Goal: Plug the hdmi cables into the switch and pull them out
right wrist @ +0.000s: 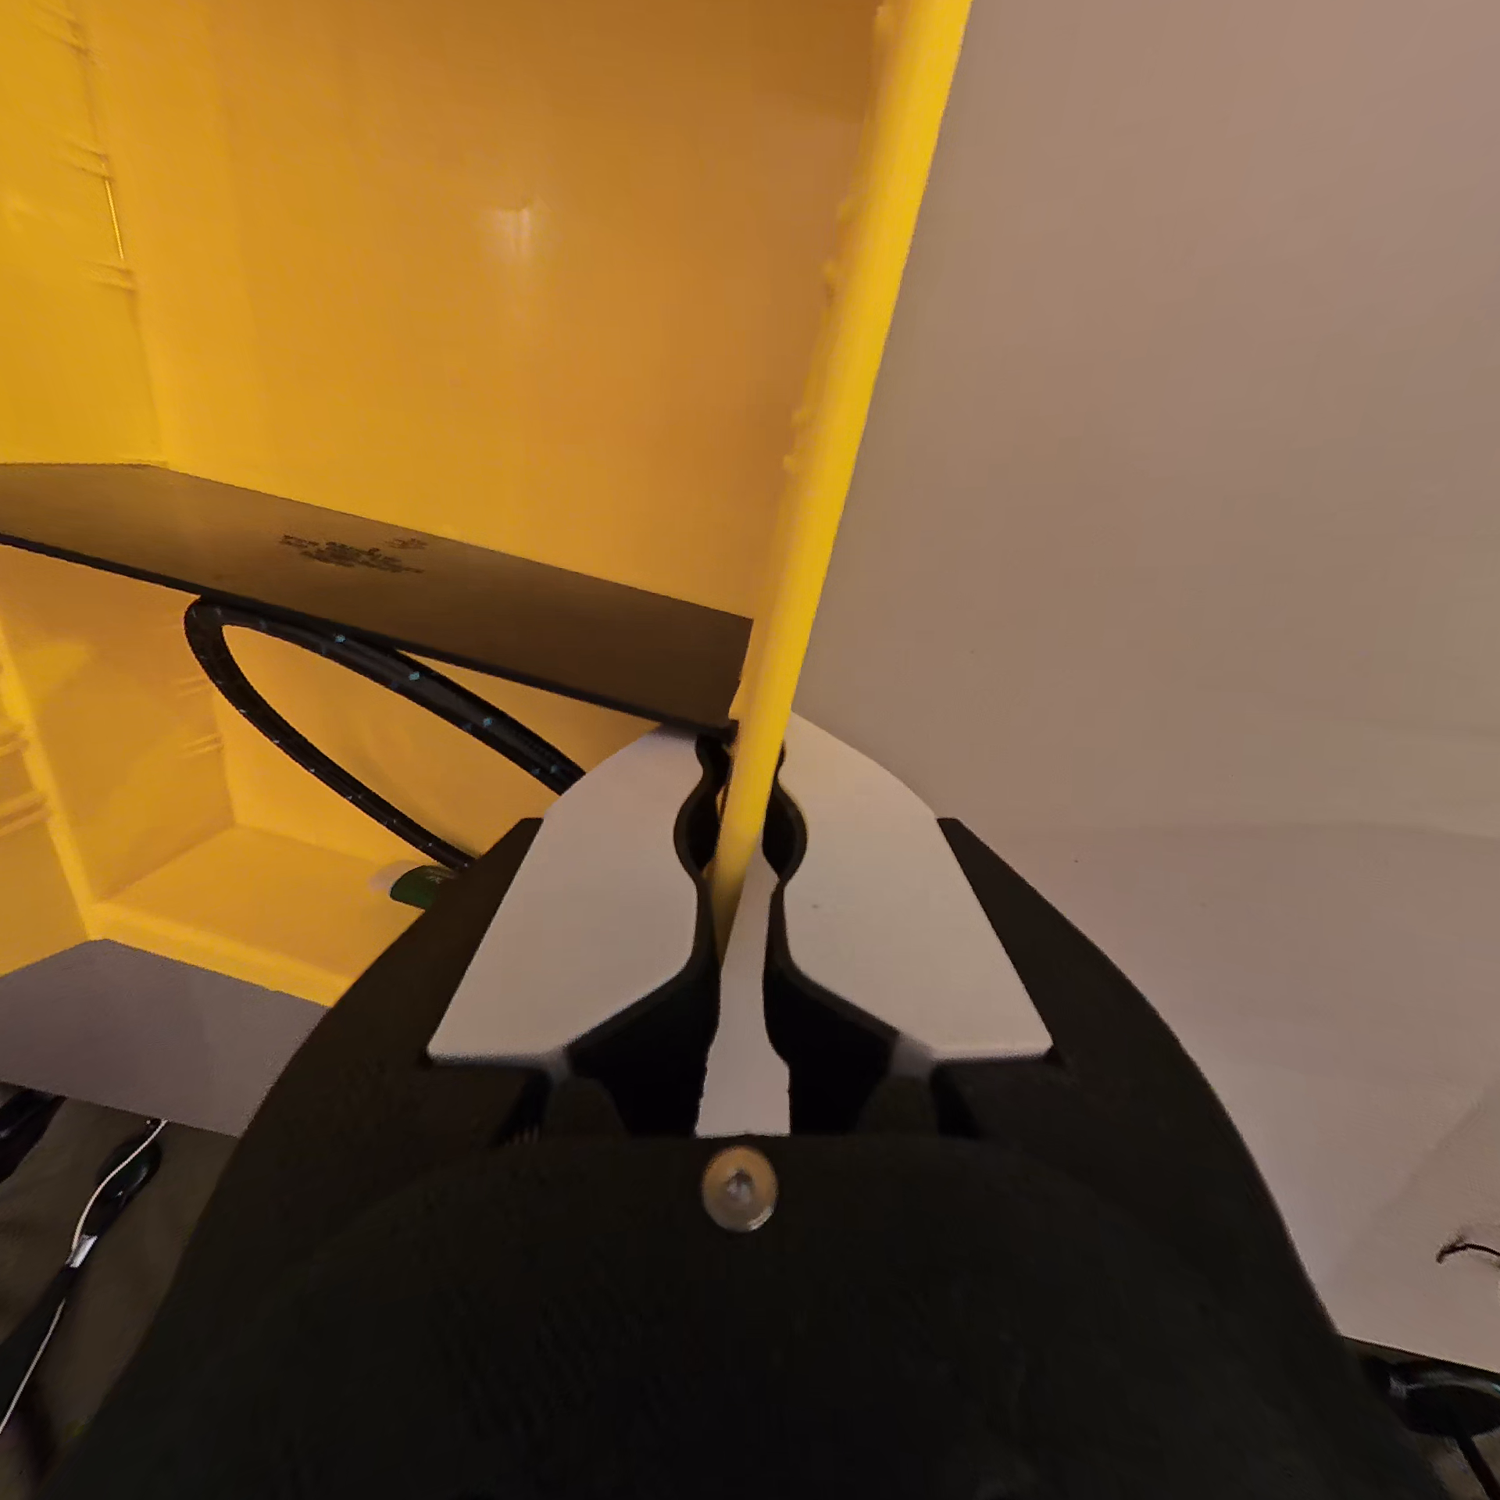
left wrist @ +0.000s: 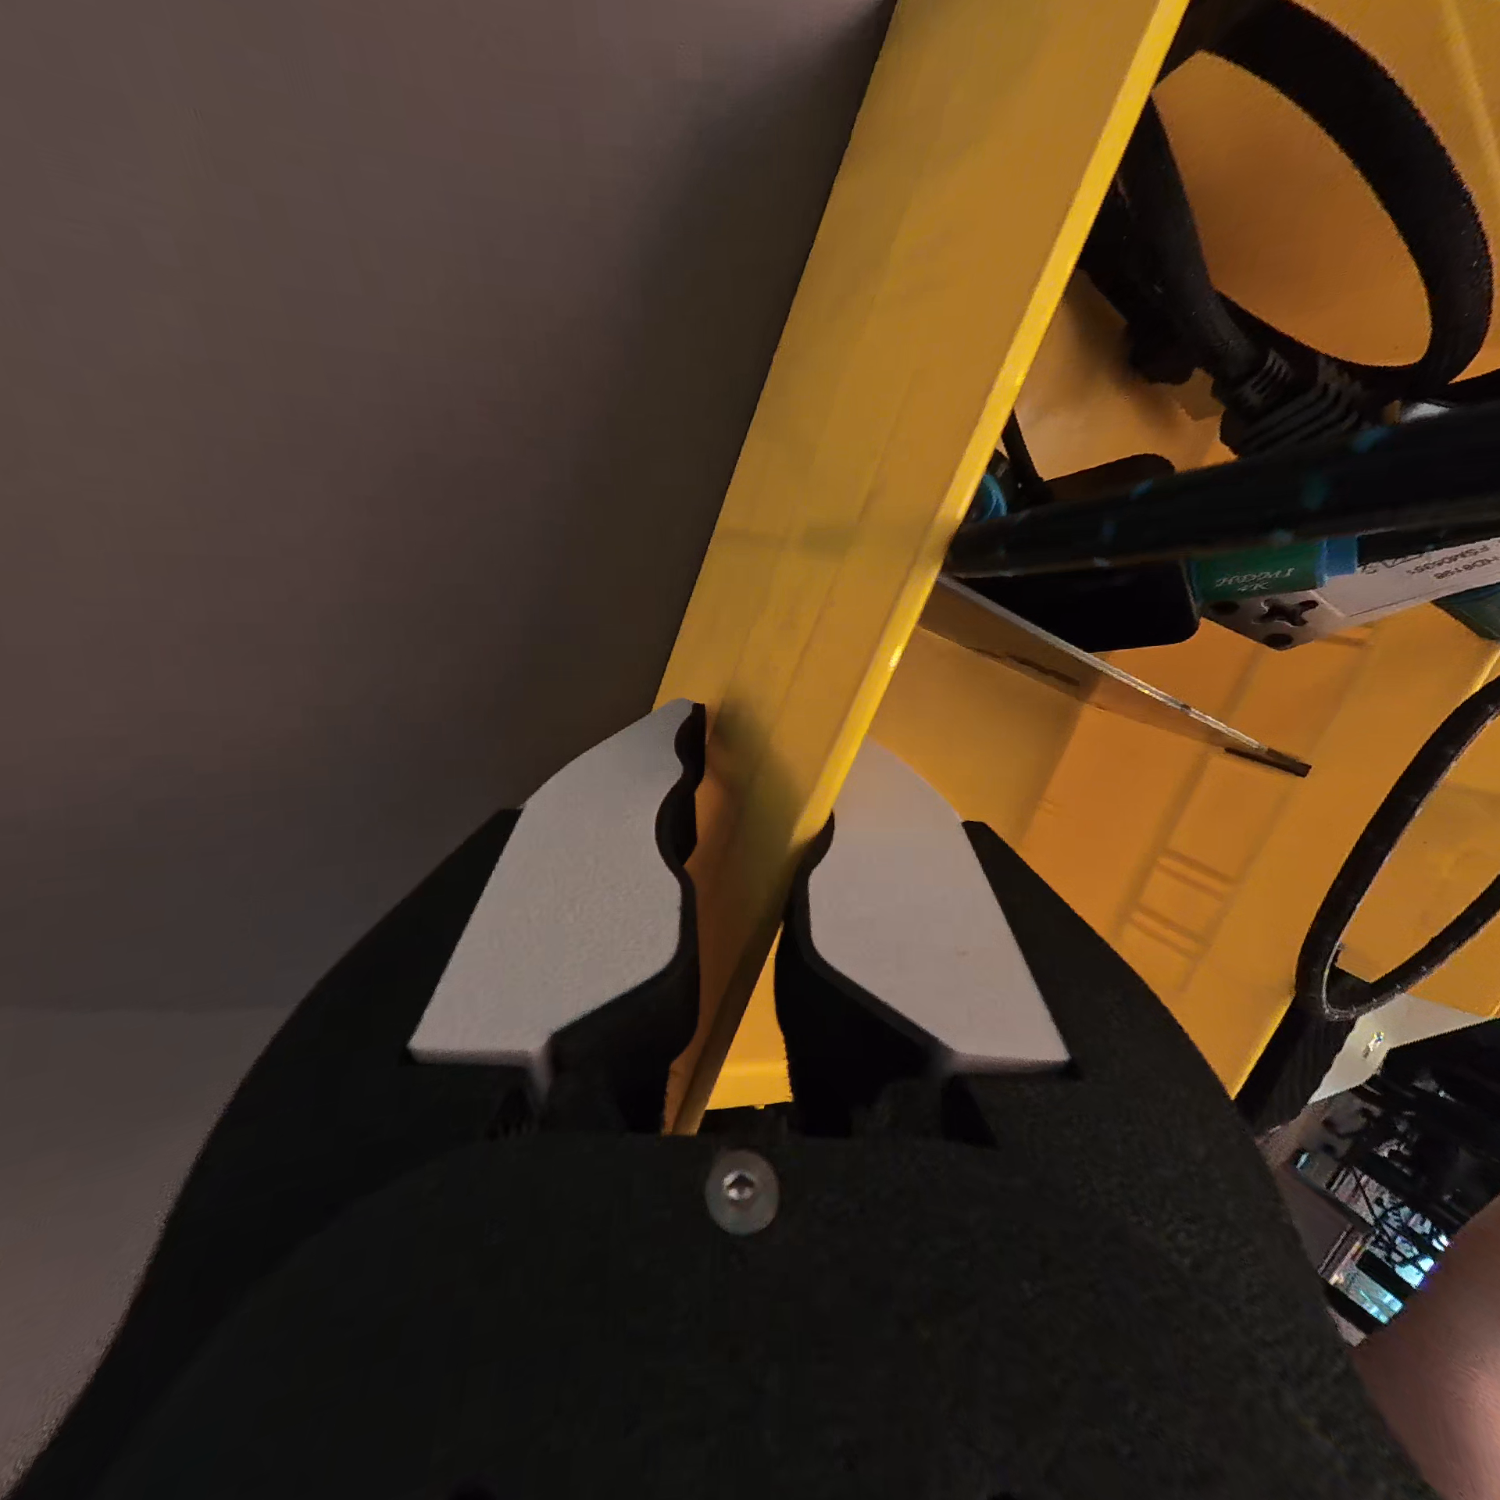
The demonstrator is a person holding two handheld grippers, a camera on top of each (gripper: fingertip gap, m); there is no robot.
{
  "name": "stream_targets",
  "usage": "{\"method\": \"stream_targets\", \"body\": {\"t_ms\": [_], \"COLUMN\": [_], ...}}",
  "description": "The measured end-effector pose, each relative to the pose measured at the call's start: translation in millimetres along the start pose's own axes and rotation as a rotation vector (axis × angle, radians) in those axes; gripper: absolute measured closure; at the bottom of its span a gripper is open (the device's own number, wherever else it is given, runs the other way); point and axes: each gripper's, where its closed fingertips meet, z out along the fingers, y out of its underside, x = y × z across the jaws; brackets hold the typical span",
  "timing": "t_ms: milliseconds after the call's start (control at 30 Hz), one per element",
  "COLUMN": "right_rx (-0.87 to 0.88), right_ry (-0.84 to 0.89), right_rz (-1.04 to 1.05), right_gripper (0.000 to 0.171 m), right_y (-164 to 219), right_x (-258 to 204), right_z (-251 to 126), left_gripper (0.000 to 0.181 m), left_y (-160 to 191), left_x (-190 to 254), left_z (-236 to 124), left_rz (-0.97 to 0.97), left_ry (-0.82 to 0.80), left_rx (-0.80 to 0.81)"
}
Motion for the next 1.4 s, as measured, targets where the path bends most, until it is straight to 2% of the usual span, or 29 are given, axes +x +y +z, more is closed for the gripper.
{"method": "stream_targets", "body": {"t_ms": [633, 1200, 1400], "right_rx": [0.084, 0.138, 0.148], "right_ry": [0.089, 0.025, 0.024], "right_rz": [-0.011, -0.019, -0.028], "right_gripper": [0.165, 0.165, 0.165], "right_y": [-15.3, -16.0, -16.1], "right_x": [14.2, 12.6, 12.4], "right_z": [-0.1, 1.0, 1.3], "left_gripper": [0.165, 0.165, 0.165], "left_y": [6.0, -8.2, -17.1], "left_x": [9.9, -7.2, -18.8], "left_z": [4.2, -1.6, -6.0], "left_rz": [-0.051, -0.092, -0.076], "left_ry": [-0.022, 0.029, -0.031], "left_rx": [0.026, 0.04, 0.064]}}
